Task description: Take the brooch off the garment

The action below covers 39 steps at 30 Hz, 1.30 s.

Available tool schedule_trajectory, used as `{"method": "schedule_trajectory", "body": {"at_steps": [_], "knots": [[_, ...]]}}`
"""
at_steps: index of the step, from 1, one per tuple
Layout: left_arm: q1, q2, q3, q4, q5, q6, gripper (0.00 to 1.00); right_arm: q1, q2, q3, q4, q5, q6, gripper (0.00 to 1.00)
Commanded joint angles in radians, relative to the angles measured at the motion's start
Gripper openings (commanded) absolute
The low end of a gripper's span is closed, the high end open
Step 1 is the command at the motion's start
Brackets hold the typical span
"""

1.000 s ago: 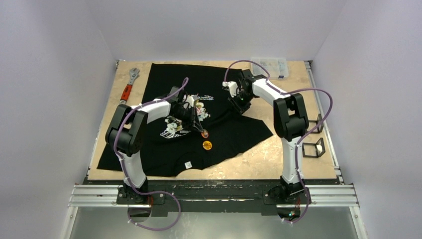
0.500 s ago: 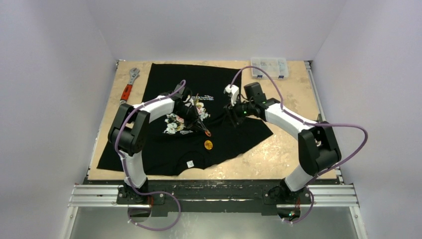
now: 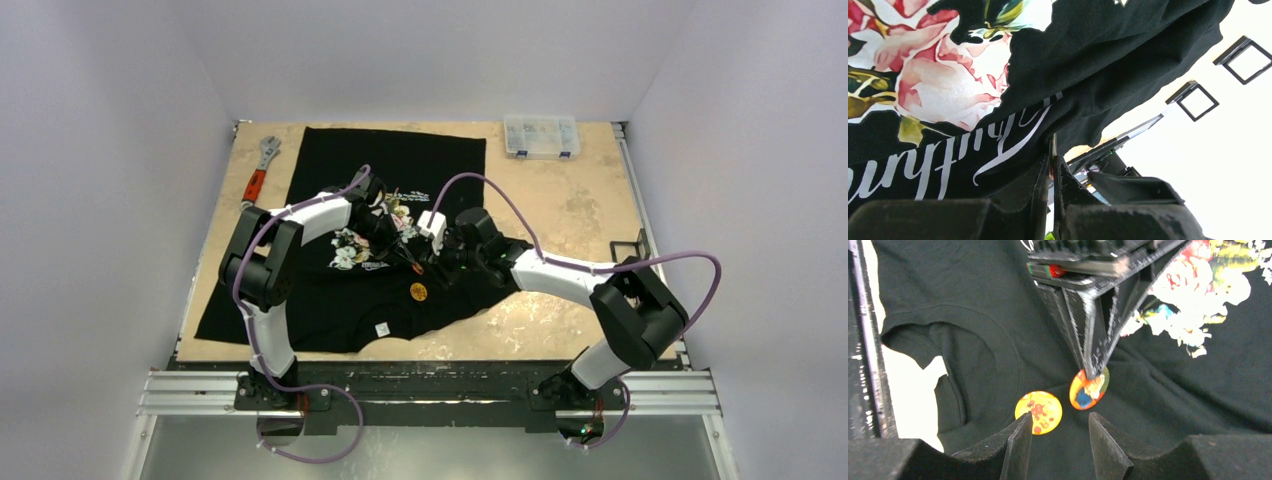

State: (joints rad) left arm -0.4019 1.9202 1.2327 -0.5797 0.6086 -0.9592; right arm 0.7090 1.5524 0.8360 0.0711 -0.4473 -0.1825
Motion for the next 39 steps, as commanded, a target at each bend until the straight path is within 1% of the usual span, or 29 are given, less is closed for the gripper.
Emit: {"method": "schedule_trajectory", "body": {"at_steps": [1,3,5,8,11,17,21,23,25,26,31,33,38,39], "knots": [[-0.003,0.002,0.022,-0.011,0.008,-0.064,0.06,0.077,-0.028,-0.051,0.216,0.197,-0.061,0.48],[-0.003,0.003,0.020,-0.012,0.011,-0.075,0.07,0.101,-0.019,-0.055,0.235,0.243,-0.072,0.45],[-0.003,0.002,0.018,-0.009,0.013,-0.082,0.08,0.115,-0.002,-0.047,0.237,0.280,-0.080,0.40],[-0.002,0.002,0.020,-0.010,0.012,-0.084,0.08,0.128,0.033,-0.026,0.212,0.319,-0.093,0.39],[-0.002,0.002,0.018,-0.009,0.015,-0.078,0.08,0.131,0.057,-0.021,0.209,0.349,-0.097,0.36],[-0.002,-0.001,0.023,-0.004,0.013,-0.078,0.08,0.137,0.087,-0.007,0.177,0.349,-0.102,0.35],[-0.002,-0.001,0.023,-0.004,0.014,-0.076,0.08,0.139,0.095,-0.007,0.196,0.368,-0.100,0.25],[-0.002,0.000,0.021,-0.002,0.012,-0.077,0.07,0.139,0.098,0.002,0.196,0.376,-0.093,0.27],[-0.002,0.001,0.020,-0.003,0.010,-0.080,0.08,0.141,0.100,0.011,0.193,0.374,-0.091,0.35],[-0.002,0.001,0.021,-0.002,0.009,-0.083,0.08,0.142,0.100,0.014,0.193,0.369,-0.092,0.37],[-0.002,0.009,0.031,-0.003,0.007,-0.083,0.08,0.145,0.116,0.020,0.185,0.355,-0.100,0.39],[-0.003,0.012,0.032,0.003,0.011,-0.088,0.08,0.148,0.123,0.022,0.188,0.356,-0.103,0.38],[-0.003,0.008,0.031,0.006,0.010,-0.084,0.08,0.149,0.153,0.033,0.179,0.384,-0.120,0.28],[-0.003,0.006,0.031,0.007,0.007,-0.082,0.08,0.149,0.153,0.031,0.178,0.387,-0.125,0.25]]}}
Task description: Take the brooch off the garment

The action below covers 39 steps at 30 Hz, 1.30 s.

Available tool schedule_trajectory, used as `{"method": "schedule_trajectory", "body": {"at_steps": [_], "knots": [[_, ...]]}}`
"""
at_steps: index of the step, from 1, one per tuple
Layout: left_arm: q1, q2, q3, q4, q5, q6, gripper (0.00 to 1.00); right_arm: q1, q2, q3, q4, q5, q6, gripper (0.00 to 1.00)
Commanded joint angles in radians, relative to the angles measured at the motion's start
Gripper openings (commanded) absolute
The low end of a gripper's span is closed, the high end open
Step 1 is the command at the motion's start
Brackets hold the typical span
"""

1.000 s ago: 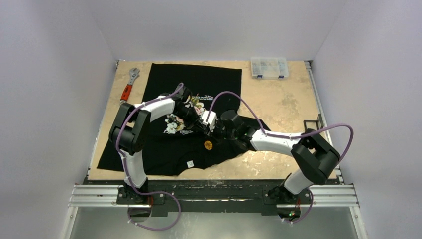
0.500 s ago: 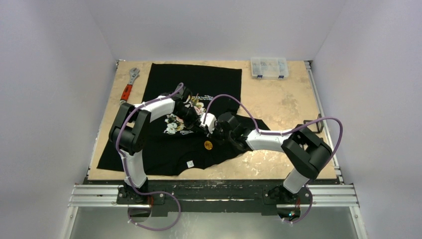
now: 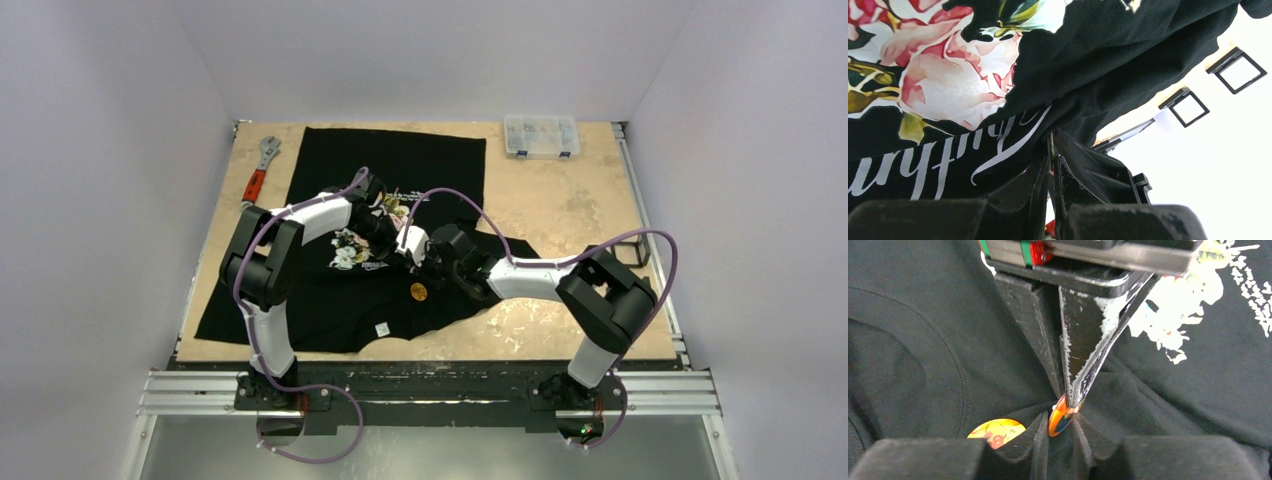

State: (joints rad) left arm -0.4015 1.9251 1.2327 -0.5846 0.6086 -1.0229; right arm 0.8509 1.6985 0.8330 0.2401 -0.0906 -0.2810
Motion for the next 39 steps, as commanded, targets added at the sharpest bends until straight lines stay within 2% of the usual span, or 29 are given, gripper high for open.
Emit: {"method": "schedule_trajectory", "body": {"at_steps": [1,6,12,15,18,21,24,26,27,31,34,39], "knots": [[-0.003,-0.001,0.031,0.010,0.004,-0.015,0.08,0.007,0.004,0.030,0.011,0.031,-0.030,0.21],[0.008,-0.024,0.032,0.013,-0.015,0.034,0.29,0.005,-0.035,0.010,0.018,0.003,-0.017,0.00],[0.094,-0.103,0.007,0.063,-0.020,0.170,0.37,-0.023,-0.085,-0.035,0.039,-0.095,0.007,0.00],[0.159,-0.147,-0.001,0.074,-0.023,0.288,0.40,-0.062,-0.088,-0.035,0.043,-0.167,0.055,0.00],[0.212,-0.195,-0.027,0.122,0.058,0.397,0.42,-0.123,-0.076,-0.014,0.041,-0.271,0.110,0.00],[0.240,-0.271,-0.107,0.260,0.188,0.498,0.45,-0.167,-0.061,0.008,0.029,-0.365,0.141,0.00],[0.240,-0.368,-0.238,0.461,0.197,0.557,0.48,-0.197,-0.051,0.014,0.034,-0.440,0.162,0.00],[0.240,-0.434,-0.341,0.646,0.187,0.552,0.60,-0.209,-0.052,0.012,0.040,-0.480,0.175,0.00],[0.240,-0.454,-0.369,0.689,0.192,0.569,0.63,-0.218,-0.051,0.011,0.042,-0.500,0.183,0.00],[0.236,-0.462,-0.430,0.797,0.239,0.588,0.68,-0.243,-0.049,0.008,0.062,-0.576,0.224,0.00],[0.206,-0.498,-0.507,0.893,0.240,0.689,0.73,-0.255,-0.042,0.011,0.055,-0.619,0.238,0.00],[0.142,-0.490,-0.552,0.936,0.255,0.792,0.75,-0.273,-0.025,0.023,0.045,-0.670,0.269,0.00]]}}
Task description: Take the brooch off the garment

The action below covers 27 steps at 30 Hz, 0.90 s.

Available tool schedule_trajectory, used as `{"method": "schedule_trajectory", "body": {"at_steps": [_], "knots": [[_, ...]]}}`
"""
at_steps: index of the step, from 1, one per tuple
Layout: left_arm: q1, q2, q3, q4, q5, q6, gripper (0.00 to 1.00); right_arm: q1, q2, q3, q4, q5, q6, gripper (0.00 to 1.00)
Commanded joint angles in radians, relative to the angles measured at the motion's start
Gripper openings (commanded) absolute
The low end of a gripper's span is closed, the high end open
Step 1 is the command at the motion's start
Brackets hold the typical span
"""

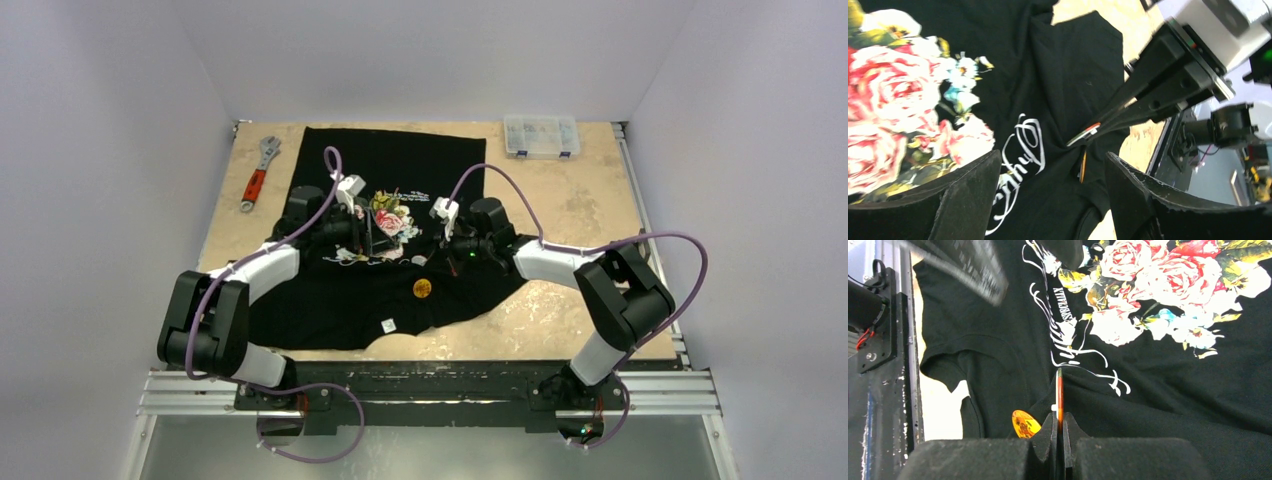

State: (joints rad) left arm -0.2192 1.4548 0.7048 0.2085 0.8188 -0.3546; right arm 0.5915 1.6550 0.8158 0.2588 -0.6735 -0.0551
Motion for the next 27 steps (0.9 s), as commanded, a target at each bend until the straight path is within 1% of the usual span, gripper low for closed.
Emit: {"method": "schedule_trajectory", "body": {"at_steps": [1,7,11,15,23,27], "knots": [[-0.053,-0.016,-0.028,0.150,0.043,0.131,0.75,-0.017,0.023,0.044,0.026,-0.099,0.047,0.00],[-0.120,0.023,-0.024,0.182,0.054,0.167,0.71,-0.041,0.057,0.066,0.025,-0.176,0.110,0.00],[-0.123,0.057,-0.019,0.198,0.072,0.180,0.66,-0.055,0.069,0.081,0.015,-0.204,0.113,0.00],[-0.123,0.079,-0.023,0.203,0.117,0.196,0.58,-0.061,0.079,0.093,0.013,-0.225,0.121,0.00],[-0.144,0.111,-0.018,0.254,0.153,0.188,0.55,-0.062,0.086,0.089,0.014,-0.263,0.138,0.00],[-0.154,0.114,-0.016,0.247,0.141,0.189,0.48,-0.068,0.078,0.072,0.042,-0.273,0.168,0.00]]}}
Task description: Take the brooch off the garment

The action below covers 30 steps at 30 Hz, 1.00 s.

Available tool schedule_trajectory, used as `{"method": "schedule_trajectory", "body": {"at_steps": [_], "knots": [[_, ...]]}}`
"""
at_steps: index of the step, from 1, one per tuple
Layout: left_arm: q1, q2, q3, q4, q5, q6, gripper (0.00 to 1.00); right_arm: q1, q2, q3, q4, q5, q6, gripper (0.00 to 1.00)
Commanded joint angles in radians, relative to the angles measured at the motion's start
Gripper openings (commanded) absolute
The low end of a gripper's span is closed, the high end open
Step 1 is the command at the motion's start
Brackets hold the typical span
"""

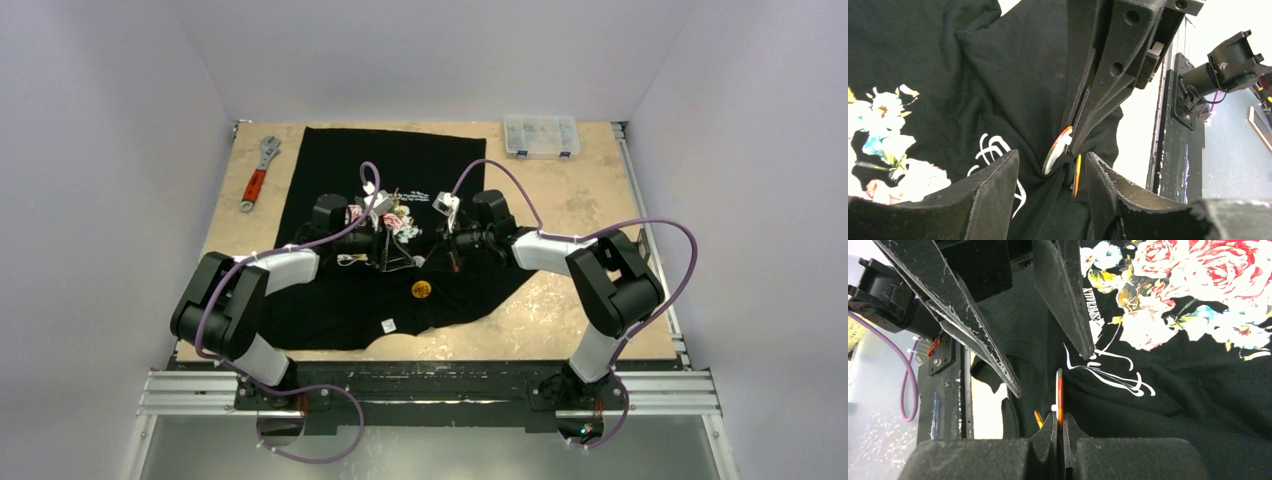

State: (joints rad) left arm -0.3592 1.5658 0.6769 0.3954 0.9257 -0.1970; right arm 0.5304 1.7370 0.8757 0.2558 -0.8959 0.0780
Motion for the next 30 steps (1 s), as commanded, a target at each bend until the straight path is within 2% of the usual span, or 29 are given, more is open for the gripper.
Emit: {"method": "schedule_trajectory", "body": {"at_steps": [1,16,24,30], "knots": [[-0.014,0.006,0.011,0.059,0.027,0.032,0.47,-0.008,-0.007,0.010,0.046,-0.052,0.035,0.00],[-0.043,0.032,0.027,0.040,0.002,0.054,0.37,-0.020,-0.002,-0.016,0.110,-0.082,0.096,0.00],[-0.044,0.054,0.042,0.039,-0.042,0.015,0.24,-0.020,-0.016,-0.033,0.130,-0.092,0.102,0.00],[-0.044,0.062,0.053,0.032,-0.113,-0.053,0.21,-0.020,-0.025,-0.042,0.146,-0.082,0.116,0.00]]}}
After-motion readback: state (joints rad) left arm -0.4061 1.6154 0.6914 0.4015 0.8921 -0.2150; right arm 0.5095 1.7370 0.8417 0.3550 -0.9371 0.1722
